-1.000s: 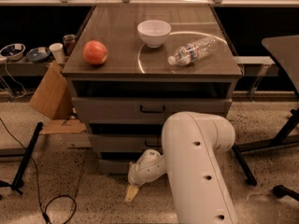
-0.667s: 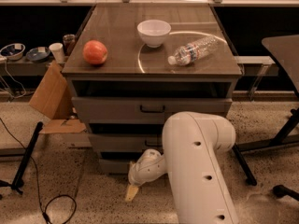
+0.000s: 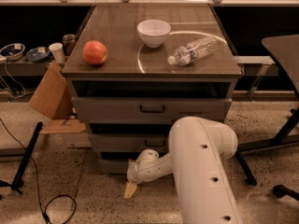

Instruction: Open bottom drawer

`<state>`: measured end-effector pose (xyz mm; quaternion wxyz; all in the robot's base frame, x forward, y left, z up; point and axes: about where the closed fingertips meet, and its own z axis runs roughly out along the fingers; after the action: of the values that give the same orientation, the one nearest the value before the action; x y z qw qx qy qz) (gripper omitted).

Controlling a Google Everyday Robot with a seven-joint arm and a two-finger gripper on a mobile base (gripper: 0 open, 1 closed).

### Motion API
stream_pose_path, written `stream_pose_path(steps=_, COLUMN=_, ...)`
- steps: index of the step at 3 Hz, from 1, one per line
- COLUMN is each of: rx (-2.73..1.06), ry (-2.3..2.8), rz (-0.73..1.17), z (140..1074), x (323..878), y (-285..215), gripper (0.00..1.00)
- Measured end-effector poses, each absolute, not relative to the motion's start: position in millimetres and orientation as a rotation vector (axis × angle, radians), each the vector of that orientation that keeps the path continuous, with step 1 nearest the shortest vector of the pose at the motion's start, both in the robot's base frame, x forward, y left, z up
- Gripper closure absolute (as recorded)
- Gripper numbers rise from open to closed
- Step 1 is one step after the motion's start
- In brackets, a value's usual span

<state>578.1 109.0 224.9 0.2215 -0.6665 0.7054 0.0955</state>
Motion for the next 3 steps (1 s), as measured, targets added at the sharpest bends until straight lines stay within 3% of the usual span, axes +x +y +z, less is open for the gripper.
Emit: stream_pose_path(steps=3, rx=-1.675, ry=2.005, rz=0.091, z=189.0, x=586.6, y=125.8, gripper=0.00)
